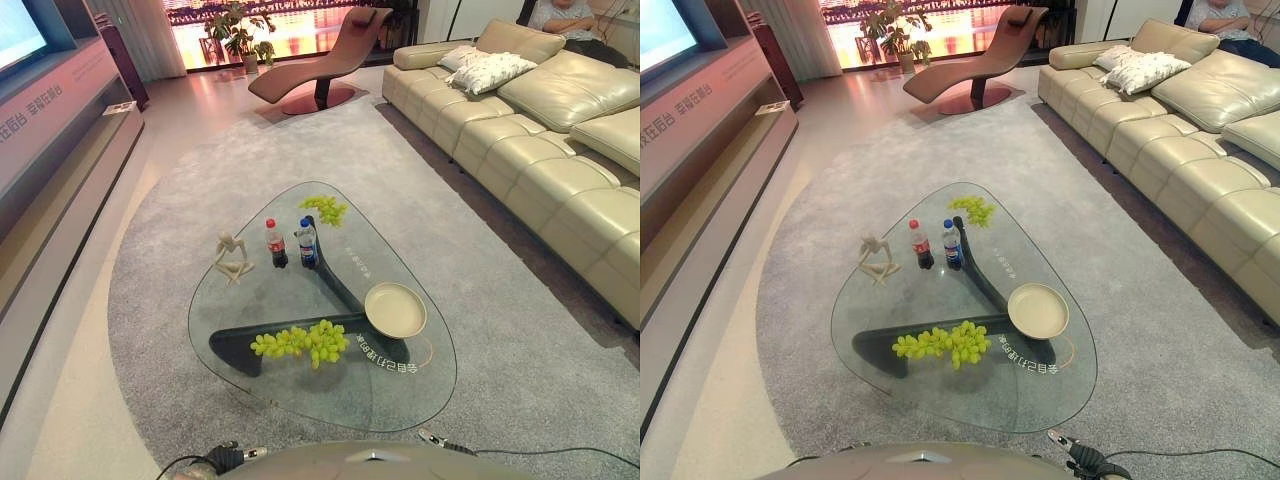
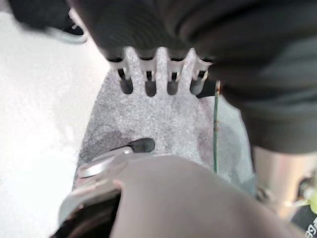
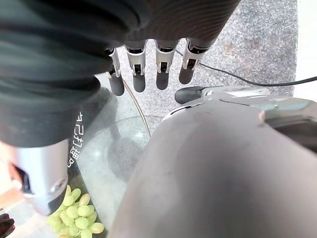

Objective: Pick up fruits into the plate

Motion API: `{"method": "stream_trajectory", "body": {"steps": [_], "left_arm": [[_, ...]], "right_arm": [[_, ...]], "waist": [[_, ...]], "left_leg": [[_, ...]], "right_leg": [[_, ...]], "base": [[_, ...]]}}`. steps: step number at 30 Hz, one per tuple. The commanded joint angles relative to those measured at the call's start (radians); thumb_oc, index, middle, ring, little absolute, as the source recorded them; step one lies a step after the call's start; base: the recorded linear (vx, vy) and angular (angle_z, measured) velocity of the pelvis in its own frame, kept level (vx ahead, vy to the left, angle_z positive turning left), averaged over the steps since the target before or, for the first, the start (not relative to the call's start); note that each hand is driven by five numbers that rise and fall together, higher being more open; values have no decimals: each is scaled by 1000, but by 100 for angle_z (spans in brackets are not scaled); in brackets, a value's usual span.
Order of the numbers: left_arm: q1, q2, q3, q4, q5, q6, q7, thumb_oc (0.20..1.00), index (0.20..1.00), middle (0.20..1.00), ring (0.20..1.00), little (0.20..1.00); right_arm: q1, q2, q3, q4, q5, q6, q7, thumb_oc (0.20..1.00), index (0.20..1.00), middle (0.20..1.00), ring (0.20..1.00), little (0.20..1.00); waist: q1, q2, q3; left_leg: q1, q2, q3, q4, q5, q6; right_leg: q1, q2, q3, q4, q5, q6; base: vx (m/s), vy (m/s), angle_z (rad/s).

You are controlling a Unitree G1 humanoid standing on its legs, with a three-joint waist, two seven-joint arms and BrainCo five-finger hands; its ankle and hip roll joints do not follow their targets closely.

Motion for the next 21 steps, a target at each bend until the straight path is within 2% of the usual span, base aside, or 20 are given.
{"method": "stream_trajectory", "body": {"steps": [1, 8, 18, 21], "left_arm": [[-85, 0, -6, 20, 38, -42, 27, 1000, 1000, 1000, 1000, 1000], [-81, -1, -4, 19, 6, -50, 52, 1000, 1000, 1000, 1000, 1000], [-95, -3, -25, 22, 66, -53, 136, 1000, 1000, 1000, 1000, 1000], [-122, -7, -48, 5, 65, -90, 172, 1000, 1000, 1000, 1000, 1000]], "right_arm": [[-108, 29, 14, 48, -4, -3, 0, 1000, 1000, 1000, 1000, 1000], [-104, 27, 19, 40, -3, 1, 1, 1000, 1000, 1000, 1000, 1000], [-115, 30, 49, 16, 19, 5, -5, 1000, 1000, 1000, 1000, 1000], [-131, 25, 66, -6, 33, 4, -11, 1000, 1000, 1000, 1000, 1000]], "waist": [[13, -17, 90], [16, -20, 101], [15, -23, 139], [7, -17, 170]], "left_leg": [[71, -87, 23, 8, -143, 60], [66, -87, 19, 10, -142, 63], [36, -84, 9, 18, -134, 62], [8, -80, 8, 23, -126, 62]], "right_leg": [[27, 16, 14, 56, -68, 10], [19, 19, 17, 61, -69, 8], [-17, 23, 27, 71, -65, 4], [-52, 26, 35, 81, -61, 0]], "base": [[0, 0, 0], [0, 0, 0], [9, -9, 0], [-17, -22, -4]]}}
